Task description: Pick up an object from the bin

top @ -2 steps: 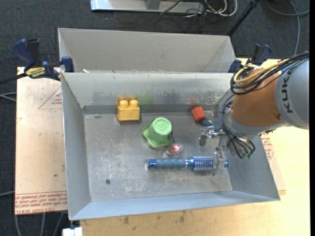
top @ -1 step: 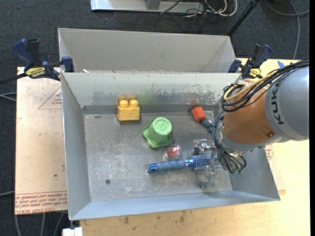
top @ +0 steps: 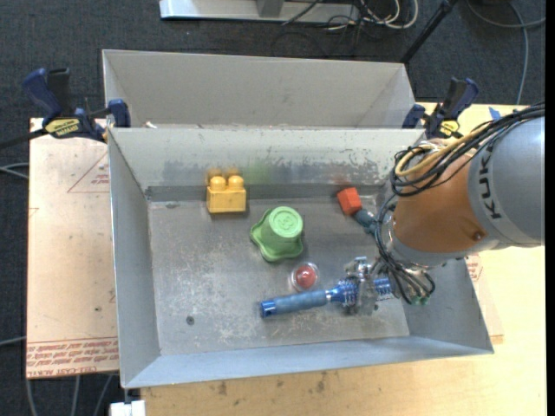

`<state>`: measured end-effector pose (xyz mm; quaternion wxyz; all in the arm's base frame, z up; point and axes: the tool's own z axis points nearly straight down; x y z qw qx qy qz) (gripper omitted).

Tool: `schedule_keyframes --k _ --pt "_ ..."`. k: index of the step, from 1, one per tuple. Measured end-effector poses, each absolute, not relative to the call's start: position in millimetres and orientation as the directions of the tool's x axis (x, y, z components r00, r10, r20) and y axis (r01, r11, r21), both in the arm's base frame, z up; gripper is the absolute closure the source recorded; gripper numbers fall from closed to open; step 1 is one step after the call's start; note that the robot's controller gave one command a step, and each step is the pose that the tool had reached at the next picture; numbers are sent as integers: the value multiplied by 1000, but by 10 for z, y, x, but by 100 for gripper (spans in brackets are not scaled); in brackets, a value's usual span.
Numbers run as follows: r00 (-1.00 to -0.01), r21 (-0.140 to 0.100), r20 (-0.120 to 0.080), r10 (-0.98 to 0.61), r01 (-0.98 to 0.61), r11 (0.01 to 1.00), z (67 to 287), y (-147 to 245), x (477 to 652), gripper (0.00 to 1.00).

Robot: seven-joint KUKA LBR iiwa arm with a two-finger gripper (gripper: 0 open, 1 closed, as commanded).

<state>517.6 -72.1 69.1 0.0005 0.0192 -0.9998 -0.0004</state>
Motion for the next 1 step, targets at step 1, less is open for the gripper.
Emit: schedule_keyframes --k 1 --pt "-1000 -1 -12 2 2 1000 2267 -800 5605 100"
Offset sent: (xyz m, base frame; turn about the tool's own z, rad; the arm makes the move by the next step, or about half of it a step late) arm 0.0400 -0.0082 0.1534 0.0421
